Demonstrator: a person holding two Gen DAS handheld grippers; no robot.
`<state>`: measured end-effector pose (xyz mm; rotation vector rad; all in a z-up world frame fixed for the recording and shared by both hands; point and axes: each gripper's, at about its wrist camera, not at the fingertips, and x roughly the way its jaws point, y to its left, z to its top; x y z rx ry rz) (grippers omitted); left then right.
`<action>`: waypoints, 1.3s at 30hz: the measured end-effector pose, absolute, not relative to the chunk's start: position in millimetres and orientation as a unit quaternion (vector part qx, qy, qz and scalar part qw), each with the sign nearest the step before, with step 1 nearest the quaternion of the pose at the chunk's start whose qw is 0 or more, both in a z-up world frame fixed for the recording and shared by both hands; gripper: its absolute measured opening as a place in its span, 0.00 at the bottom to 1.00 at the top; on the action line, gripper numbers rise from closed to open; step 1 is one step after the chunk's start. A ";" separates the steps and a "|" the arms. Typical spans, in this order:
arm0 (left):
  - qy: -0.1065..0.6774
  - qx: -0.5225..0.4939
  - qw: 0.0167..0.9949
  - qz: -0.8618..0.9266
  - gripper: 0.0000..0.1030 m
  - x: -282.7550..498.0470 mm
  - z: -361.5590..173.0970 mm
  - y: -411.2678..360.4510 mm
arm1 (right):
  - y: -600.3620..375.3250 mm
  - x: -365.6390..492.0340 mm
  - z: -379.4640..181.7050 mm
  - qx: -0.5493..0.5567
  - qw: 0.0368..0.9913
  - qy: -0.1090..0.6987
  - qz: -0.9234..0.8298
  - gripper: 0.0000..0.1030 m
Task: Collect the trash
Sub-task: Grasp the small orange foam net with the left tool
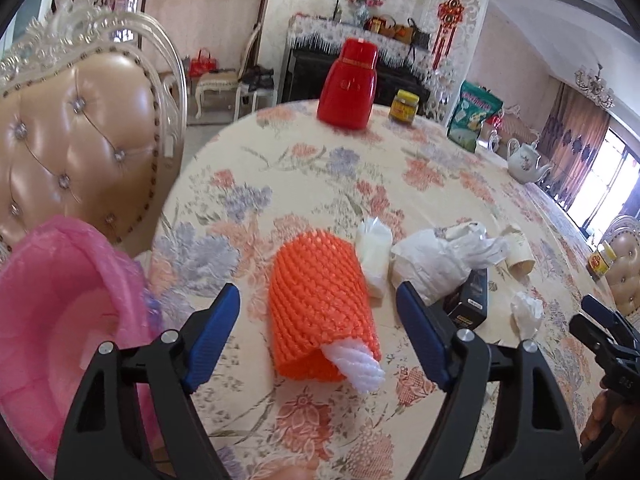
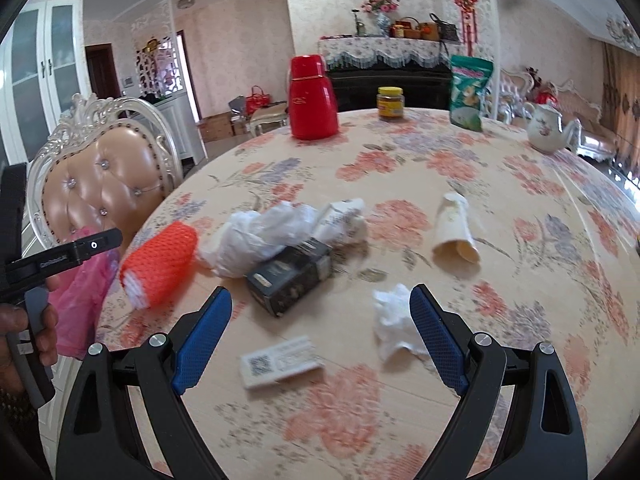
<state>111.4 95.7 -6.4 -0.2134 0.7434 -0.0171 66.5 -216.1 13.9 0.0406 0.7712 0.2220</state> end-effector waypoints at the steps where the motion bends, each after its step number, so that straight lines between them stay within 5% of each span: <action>1: 0.369 -0.104 0.924 -0.007 0.75 115.9 -10.1 94.7 | -219.9 66.7 12.8 0.021 0.920 0.377 0.105 0.82; 13: 0.436 -0.106 0.893 0.003 0.69 145.0 -56.6 86.6 | -243.3 68.0 -1.9 0.025 0.915 0.393 0.088 0.82; 30: 0.443 -0.105 0.890 -0.031 0.28 128.9 -60.3 65.1 | -253.4 88.3 -31.2 0.022 0.898 0.436 0.051 0.82; 39: 0.418 -0.114 0.901 -0.022 0.27 107.7 -40.6 76.6 | -251.1 100.6 -42.5 0.018 0.893 0.449 0.041 0.79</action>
